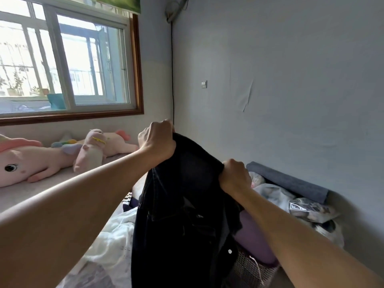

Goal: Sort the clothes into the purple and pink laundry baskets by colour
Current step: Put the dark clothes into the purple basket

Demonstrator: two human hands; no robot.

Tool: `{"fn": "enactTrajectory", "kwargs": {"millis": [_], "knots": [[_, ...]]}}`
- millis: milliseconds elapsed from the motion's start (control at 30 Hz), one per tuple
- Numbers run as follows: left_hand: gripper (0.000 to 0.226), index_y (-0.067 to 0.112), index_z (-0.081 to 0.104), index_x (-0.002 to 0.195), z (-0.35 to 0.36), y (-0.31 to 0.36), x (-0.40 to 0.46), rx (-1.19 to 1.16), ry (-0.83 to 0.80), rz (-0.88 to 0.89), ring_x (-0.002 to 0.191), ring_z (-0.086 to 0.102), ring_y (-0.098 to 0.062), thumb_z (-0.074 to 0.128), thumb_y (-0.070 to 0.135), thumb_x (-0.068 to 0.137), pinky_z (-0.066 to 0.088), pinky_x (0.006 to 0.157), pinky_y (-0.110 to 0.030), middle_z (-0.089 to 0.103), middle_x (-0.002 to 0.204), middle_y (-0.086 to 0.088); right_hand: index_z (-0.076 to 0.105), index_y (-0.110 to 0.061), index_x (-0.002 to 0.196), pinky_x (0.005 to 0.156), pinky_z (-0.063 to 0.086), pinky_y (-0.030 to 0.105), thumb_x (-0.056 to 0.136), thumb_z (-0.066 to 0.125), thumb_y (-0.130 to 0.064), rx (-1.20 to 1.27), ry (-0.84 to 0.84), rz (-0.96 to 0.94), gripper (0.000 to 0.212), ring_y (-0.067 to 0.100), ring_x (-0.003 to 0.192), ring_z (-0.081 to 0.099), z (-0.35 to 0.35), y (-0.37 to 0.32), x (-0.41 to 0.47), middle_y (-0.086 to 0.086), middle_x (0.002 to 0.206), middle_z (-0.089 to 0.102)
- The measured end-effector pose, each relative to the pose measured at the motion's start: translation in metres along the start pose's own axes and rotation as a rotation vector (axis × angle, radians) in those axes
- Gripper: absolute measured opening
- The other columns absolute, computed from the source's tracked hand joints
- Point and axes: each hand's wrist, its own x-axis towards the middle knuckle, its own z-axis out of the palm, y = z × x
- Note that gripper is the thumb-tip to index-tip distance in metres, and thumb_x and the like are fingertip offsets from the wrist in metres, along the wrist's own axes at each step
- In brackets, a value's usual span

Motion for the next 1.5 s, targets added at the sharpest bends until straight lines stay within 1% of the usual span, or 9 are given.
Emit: {"fn": "enactTrajectory", "kwargs": {"millis": [100, 267, 433, 667, 800, 900, 1133, 1400, 1500], "knots": [[0.027, 0.016, 0.067, 0.099, 0.006, -0.022, -0.003, 0.114, -0.008, -0.043, 0.097, 0.062, -0.033, 0.059, 0.006, 0.075, 0.038, 0.068, -0.031, 0.066, 0.100, -0.010, 0.051, -0.012, 0.081, 0.072, 0.037, 0.032, 0.088, 0.041, -0.008, 0.000, 0.027, -0.011, 0.012, 0.037, 0.103, 0.059, -0.009, 0.005, 0.009, 0.018, 0.106, 0.062], [0.023, 0.008, 0.064, 0.101, 0.013, -0.049, -0.010, 0.174, -0.069, -0.199, 0.099, 0.061, -0.034, 0.059, 0.009, 0.079, 0.039, 0.072, -0.031, 0.065, 0.102, -0.016, 0.059, -0.009, 0.112, 0.092, 0.041, 0.037, 0.089, 0.043, -0.013, -0.283, 0.074, -0.038, 0.028, 0.034, 0.115, 0.053, -0.024, 0.006, 0.012, 0.014, 0.121, 0.056], [0.025, 0.008, 0.064, 0.104, 0.011, -0.058, -0.010, 0.174, -0.073, -0.250, 0.103, 0.059, -0.035, 0.055, 0.010, 0.081, 0.035, 0.074, -0.031, 0.064, 0.106, -0.016, 0.054, -0.003, 0.112, 0.080, 0.044, 0.034, 0.088, 0.044, -0.002, -0.205, 0.031, -0.019, 0.026, 0.038, 0.110, 0.056, -0.029, 0.004, 0.014, 0.018, 0.117, 0.058], [0.033, 0.003, 0.059, 0.113, 0.019, -0.056, -0.008, -0.226, -0.140, -0.397, 0.107, 0.055, -0.040, 0.045, 0.007, 0.084, 0.048, 0.088, -0.037, 0.058, 0.117, -0.023, 0.059, -0.001, 0.111, 0.080, 0.043, 0.031, 0.087, 0.041, -0.004, 0.063, -0.081, 0.148, 0.030, 0.038, 0.107, 0.057, -0.039, 0.003, 0.026, 0.020, 0.117, 0.059], [0.030, 0.007, 0.058, 0.105, 0.021, -0.054, -0.007, -0.546, -0.142, -0.501, 0.091, 0.059, -0.037, 0.040, 0.007, 0.081, 0.055, 0.067, -0.040, 0.059, 0.108, -0.022, 0.051, 0.000, 0.119, 0.084, 0.047, 0.034, 0.089, 0.038, -0.010, 0.054, -0.222, 0.232, 0.033, 0.033, 0.100, 0.057, -0.048, 0.004, 0.024, 0.019, 0.110, 0.056], [0.028, 0.006, 0.053, 0.100, 0.019, -0.051, -0.003, -0.836, -0.195, -0.562, 0.075, 0.054, -0.030, 0.033, 0.003, 0.080, 0.053, 0.054, -0.039, 0.055, 0.093, -0.018, 0.052, -0.003, 0.087, 0.054, 0.045, 0.030, 0.088, 0.033, -0.003, 0.332, -0.365, 0.339, 0.019, 0.025, 0.062, 0.052, -0.054, 0.004, 0.022, 0.013, 0.073, 0.049], [0.010, 0.006, 0.057, 0.081, 0.013, -0.045, 0.001, -1.035, -0.252, -0.586, 0.073, 0.055, -0.019, 0.050, 0.000, 0.085, 0.051, 0.047, -0.025, 0.054, 0.081, -0.011, 0.054, -0.005, 0.085, 0.048, 0.053, 0.038, 0.095, 0.028, 0.001, 1.001, -0.249, 0.429, 0.029, 0.024, 0.070, 0.057, -0.054, -0.004, 0.022, 0.011, 0.079, 0.056], [0.043, 0.010, 0.035, 0.109, 0.005, -0.059, -0.004, -0.427, -0.279, -0.220, 0.067, 0.046, -0.022, 0.054, -0.008, 0.075, 0.037, 0.049, -0.026, 0.048, 0.083, -0.012, 0.048, -0.002, 0.059, 0.072, 0.049, 0.035, 0.056, 0.055, 0.019, 0.921, -0.220, 0.289, 0.023, 0.029, 0.069, 0.054, -0.050, 0.006, 0.027, 0.011, 0.068, 0.047], [0.029, 0.009, 0.050, 0.104, 0.009, -0.057, -0.011, -0.106, -0.126, -0.092, 0.081, 0.057, -0.033, 0.053, -0.001, 0.076, 0.041, 0.062, -0.030, 0.060, 0.096, -0.018, 0.061, 0.001, 0.067, 0.058, 0.044, 0.024, 0.056, 0.058, 0.011, 0.597, -0.117, 0.197, 0.016, 0.023, 0.065, 0.056, -0.041, 0.004, 0.029, 0.010, 0.065, 0.053]]}}
